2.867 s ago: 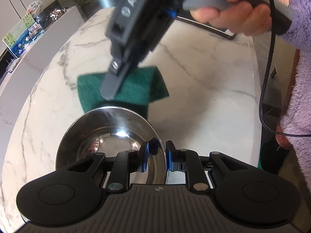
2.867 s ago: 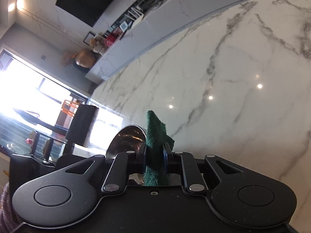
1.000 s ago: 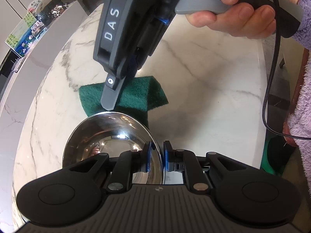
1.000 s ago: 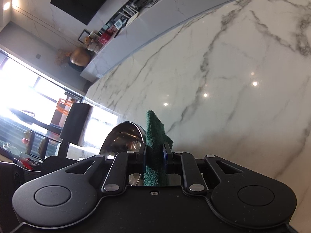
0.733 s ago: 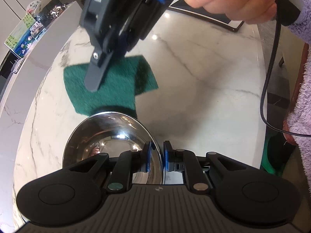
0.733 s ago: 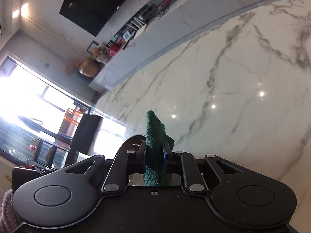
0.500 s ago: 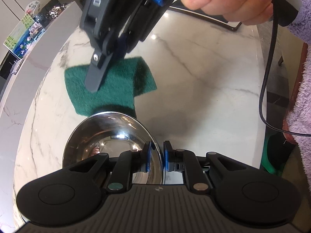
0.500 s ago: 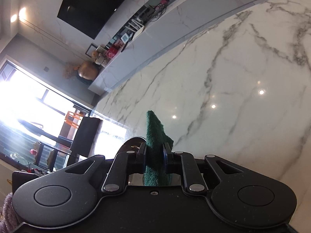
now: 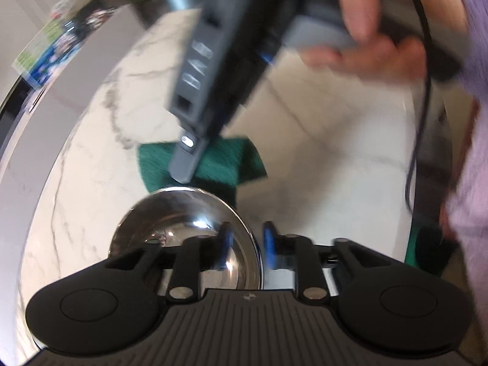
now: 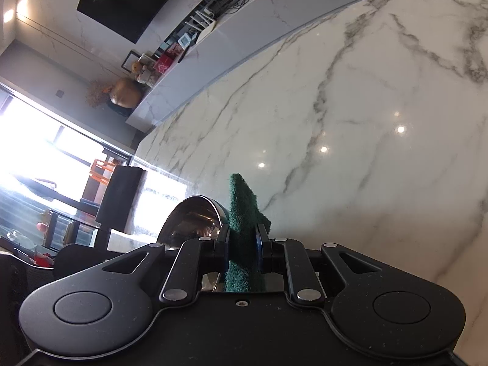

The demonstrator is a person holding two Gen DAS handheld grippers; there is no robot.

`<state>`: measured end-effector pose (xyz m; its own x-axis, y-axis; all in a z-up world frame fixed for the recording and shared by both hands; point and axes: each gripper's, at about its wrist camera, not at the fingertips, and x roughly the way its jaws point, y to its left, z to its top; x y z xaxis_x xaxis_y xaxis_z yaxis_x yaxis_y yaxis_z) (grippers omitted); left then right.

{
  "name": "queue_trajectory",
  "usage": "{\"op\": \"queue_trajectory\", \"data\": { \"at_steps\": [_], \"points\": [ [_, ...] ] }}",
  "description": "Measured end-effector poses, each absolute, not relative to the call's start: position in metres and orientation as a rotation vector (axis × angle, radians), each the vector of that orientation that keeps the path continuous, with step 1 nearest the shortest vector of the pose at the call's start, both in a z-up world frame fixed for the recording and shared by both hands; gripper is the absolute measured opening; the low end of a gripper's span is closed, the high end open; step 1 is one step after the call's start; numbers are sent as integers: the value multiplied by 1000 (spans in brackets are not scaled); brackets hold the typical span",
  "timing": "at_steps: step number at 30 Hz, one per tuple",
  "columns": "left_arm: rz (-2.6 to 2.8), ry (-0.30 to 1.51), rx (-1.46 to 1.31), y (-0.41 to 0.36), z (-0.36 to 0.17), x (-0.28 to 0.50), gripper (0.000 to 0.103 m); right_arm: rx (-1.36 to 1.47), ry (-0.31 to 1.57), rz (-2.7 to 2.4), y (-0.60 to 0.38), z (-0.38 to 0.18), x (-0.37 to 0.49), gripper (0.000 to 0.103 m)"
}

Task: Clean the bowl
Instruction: 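Rub the pad along the bowl's outside with the right gripper while the left holds it, then continue scrubbing the bowl's outer wall with the right gripper's pad while the left holds it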

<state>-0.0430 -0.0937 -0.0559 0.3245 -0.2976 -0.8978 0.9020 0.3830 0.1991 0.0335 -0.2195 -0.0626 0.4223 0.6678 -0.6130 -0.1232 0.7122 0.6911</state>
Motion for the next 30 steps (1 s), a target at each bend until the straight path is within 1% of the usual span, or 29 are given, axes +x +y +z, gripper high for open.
{"op": "queue_trajectory", "data": {
  "at_steps": [7,10,11,14,15,20,26,30],
  "points": [
    [-765,984,641,-92,-53,-20,40,613,1024,532,-219,-62,33,15],
    [-766,999,637,-92,-57,-16,40,612,1024,535,-219,-62,33,15],
    [-771,1003,639,-91,-58,-16,38,612,1024,535,-219,-63,33,15],
    [-791,1009,652,-91,-62,-16,24,614,1024,537,-219,-63,34,15],
    [-799,1011,661,-91,-63,-16,21,614,1024,538,-219,-63,34,15],
    [-820,982,729,-91,-67,-22,19,614,1017,541,-221,-60,34,15],
    [-910,904,884,-91,-69,-40,16,616,982,542,-224,-53,32,15],
    [-948,895,916,-87,-68,-45,15,646,945,542,-233,-48,31,15]
  ]
}}
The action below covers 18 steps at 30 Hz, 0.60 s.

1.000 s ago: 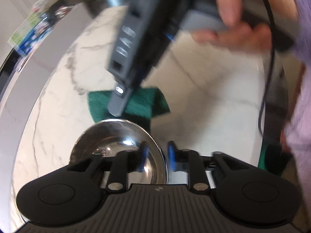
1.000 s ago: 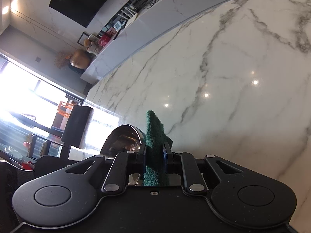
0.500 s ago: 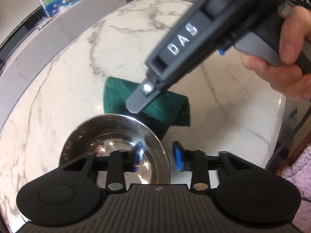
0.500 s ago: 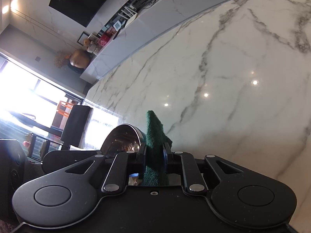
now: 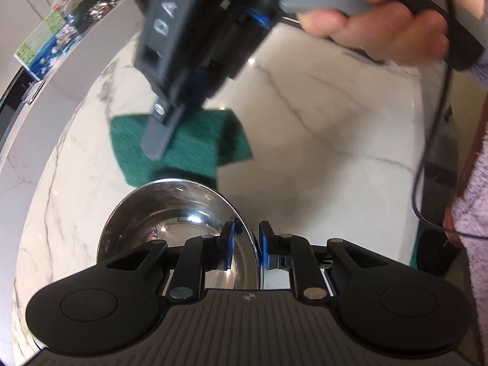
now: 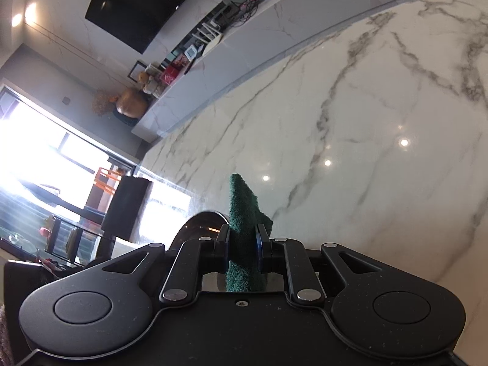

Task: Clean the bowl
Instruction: 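Continue scrubbing the bowl's outer wall with the right gripper's pad while the left holds it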

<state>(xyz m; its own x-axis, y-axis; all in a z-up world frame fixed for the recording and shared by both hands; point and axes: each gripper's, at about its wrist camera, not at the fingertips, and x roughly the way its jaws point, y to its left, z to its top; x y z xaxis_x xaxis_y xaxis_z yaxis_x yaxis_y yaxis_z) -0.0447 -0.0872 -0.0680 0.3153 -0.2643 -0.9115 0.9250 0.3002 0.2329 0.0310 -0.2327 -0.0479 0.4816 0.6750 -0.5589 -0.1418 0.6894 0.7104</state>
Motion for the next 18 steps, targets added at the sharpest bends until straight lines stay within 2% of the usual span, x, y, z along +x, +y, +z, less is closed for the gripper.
{"op": "queue_trajectory", "data": {
  "at_steps": [18],
  "points": [
    [-963,882,936,-88,-68,-44,15,612,997,546,-223,-55,33,15]
  ]
}}
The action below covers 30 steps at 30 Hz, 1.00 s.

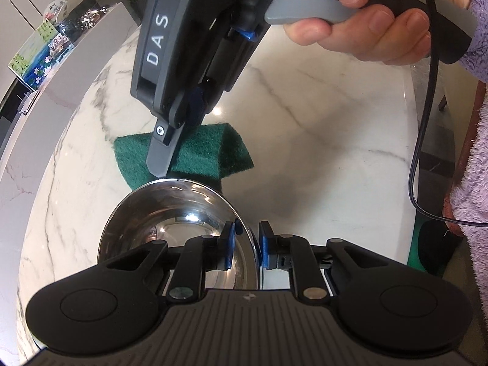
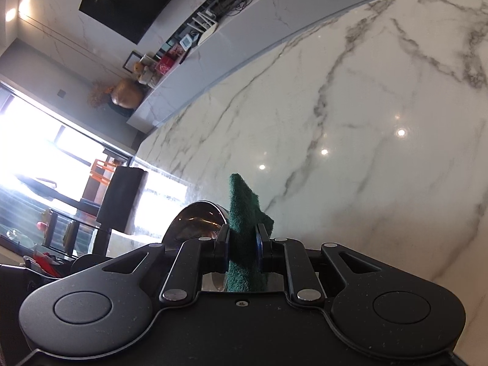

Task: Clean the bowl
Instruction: 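Continue scrubbing the bowl's outer wall with the right gripper's pad while the left holds it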

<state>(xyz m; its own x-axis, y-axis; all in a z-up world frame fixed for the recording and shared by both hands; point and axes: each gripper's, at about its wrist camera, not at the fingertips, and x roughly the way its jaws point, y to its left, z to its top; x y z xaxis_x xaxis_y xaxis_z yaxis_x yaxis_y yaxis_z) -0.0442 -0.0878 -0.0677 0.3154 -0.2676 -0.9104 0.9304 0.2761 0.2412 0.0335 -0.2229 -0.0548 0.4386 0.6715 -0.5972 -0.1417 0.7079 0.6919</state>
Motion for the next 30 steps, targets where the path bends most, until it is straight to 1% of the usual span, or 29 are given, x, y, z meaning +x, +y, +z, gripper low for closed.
{"op": "queue_trajectory", "data": {
  "at_steps": [7,19,25,26,27,28,30],
  "points": [
    [-997,860,974,-91,-70,-48,15,651,933,563,-235,-46,30,15],
    [-1112,829,1037,-78,-66,-52,16,594,1017,560,-221,-58,32,15],
    [-1030,880,911,-72,-58,-45,18,595,1034,561,-219,-61,33,15],
    [-992,893,856,-71,-55,-43,19,594,1035,560,-219,-62,33,15],
    [-953,907,796,-71,-52,-40,24,594,1035,560,-219,-62,33,15],
    [-917,922,746,-71,-51,-38,26,594,1036,559,-219,-62,32,15],
    [-834,954,652,-72,-49,-37,27,593,1036,558,-220,-61,32,15]
  ]
}}
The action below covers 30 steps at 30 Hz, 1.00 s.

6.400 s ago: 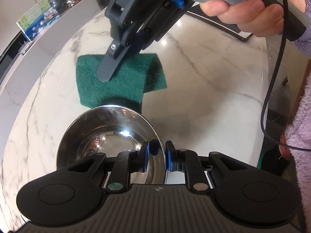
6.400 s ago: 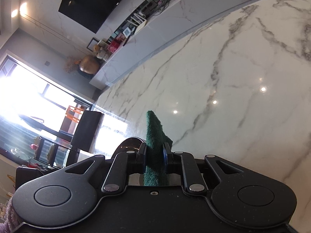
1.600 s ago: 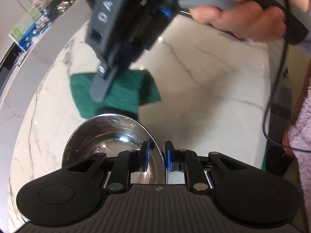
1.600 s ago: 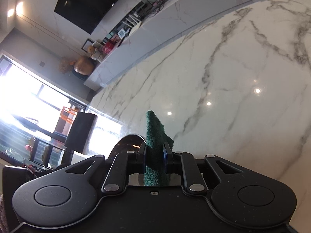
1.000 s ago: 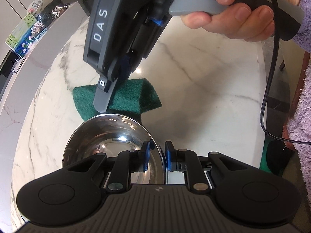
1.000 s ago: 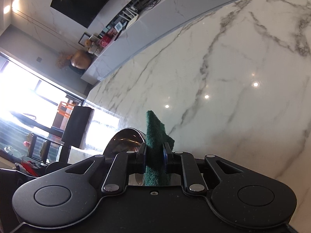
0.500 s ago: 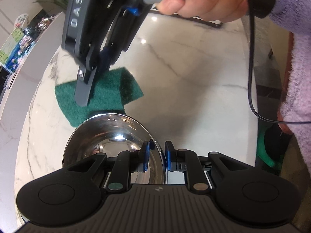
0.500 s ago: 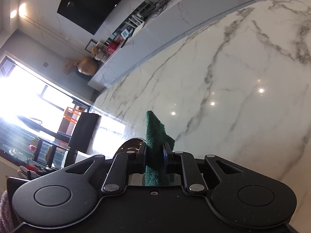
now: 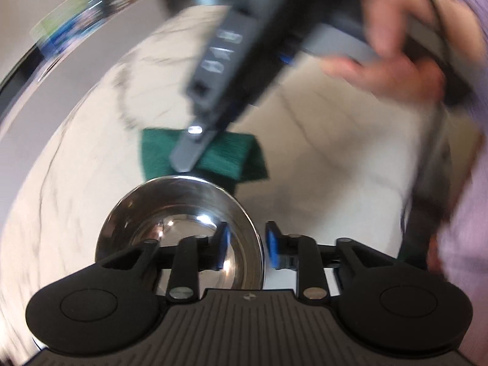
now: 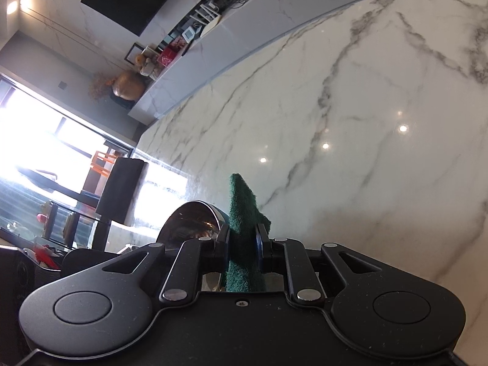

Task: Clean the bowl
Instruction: 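Continue scrubbing the bowl's outer wall with the right gripper's pad while the left holds it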

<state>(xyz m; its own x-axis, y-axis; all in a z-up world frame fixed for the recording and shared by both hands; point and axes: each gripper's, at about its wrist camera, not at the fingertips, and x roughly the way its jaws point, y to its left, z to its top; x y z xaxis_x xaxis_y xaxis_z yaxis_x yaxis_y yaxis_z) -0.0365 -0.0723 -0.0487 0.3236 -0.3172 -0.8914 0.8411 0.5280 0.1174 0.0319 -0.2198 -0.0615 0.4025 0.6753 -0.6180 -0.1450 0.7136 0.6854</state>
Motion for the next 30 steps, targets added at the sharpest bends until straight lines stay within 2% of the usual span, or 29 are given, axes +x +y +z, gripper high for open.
{"op": "queue_trajectory", "data": {
  "at_steps": [5,9,11,30],
  "points": [
    [-740,968,587,-73,-45,-35,27,590,1032,558,-219,-59,32,15],
    [-715,965,609,-75,-44,-37,18,589,1026,560,-220,-58,32,15],
    [-707,954,617,-76,-46,-38,17,590,1026,561,-219,-59,32,15],
    [-984,799,897,-60,-53,-52,17,655,959,550,-240,-52,30,15]
  ]
}}
